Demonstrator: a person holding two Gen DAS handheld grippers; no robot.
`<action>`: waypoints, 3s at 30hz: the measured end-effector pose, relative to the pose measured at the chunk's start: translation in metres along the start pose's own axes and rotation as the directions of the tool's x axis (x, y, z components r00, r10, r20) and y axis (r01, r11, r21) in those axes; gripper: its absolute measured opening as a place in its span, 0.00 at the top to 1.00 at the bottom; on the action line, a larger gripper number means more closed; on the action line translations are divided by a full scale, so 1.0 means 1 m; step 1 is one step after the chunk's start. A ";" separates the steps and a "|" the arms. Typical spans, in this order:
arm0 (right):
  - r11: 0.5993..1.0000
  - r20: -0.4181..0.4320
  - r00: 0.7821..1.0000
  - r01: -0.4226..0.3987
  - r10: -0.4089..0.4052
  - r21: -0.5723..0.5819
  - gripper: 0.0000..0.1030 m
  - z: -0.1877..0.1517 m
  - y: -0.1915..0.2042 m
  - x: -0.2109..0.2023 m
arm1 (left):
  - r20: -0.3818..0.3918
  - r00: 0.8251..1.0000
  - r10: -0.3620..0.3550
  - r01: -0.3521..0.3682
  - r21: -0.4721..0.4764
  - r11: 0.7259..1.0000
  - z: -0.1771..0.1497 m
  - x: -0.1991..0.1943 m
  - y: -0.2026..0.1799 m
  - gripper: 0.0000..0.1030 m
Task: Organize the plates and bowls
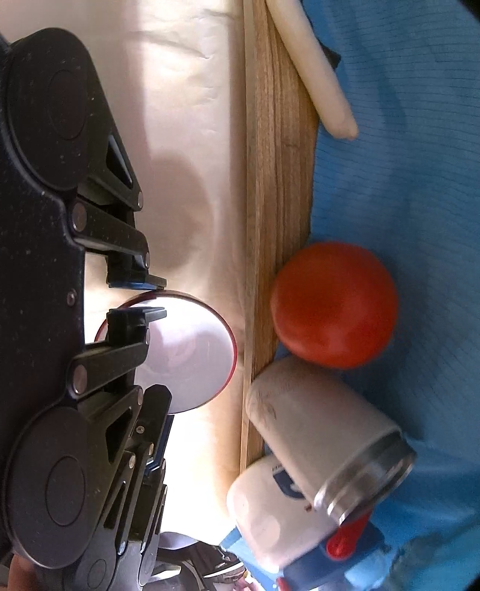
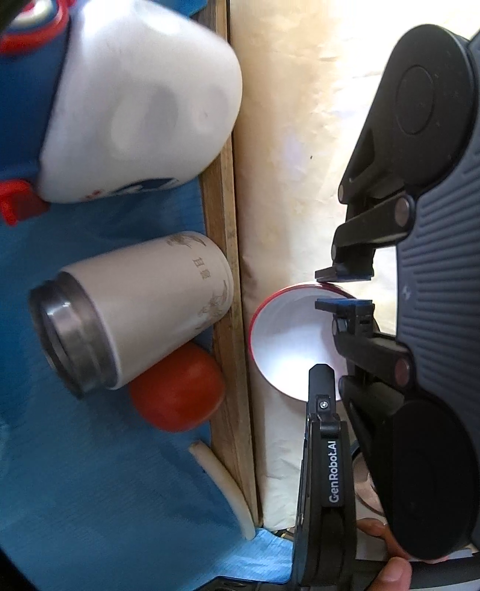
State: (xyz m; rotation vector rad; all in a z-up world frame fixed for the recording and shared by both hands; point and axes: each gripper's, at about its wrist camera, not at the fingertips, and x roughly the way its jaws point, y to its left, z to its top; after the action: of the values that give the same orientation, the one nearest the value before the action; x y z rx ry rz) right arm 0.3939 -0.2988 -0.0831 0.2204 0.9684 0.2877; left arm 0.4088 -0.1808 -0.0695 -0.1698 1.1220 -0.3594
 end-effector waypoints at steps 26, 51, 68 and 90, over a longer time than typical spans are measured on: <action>0.997 -0.034 0.998 -0.049 0.047 -0.054 0.91 -0.056 0.012 -0.088 | -0.050 0.995 -0.089 0.091 0.050 0.995 -0.079 -0.076 -0.040 0.91; 0.997 -0.179 0.981 -0.073 0.073 0.007 0.91 -0.092 0.001 -0.082 | -0.173 0.982 -0.074 0.081 0.038 0.996 -0.122 -0.064 -0.045 0.89; 0.997 -0.208 0.975 -0.078 0.078 0.006 0.91 -0.089 0.003 -0.074 | -0.184 0.982 0.041 -0.016 0.137 0.990 -0.121 -0.061 -0.063 0.87; 0.999 -0.182 0.983 -0.028 0.024 -0.023 0.76 -0.089 0.011 -0.079 | -0.178 0.984 0.019 0.003 0.124 0.992 -0.124 -0.065 -0.057 0.79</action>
State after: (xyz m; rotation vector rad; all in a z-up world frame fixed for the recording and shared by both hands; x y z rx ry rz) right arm 0.2760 -0.3105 -0.0672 0.1861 1.1428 0.3482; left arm 0.2608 -0.2039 -0.0500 -0.0236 1.2738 -0.4423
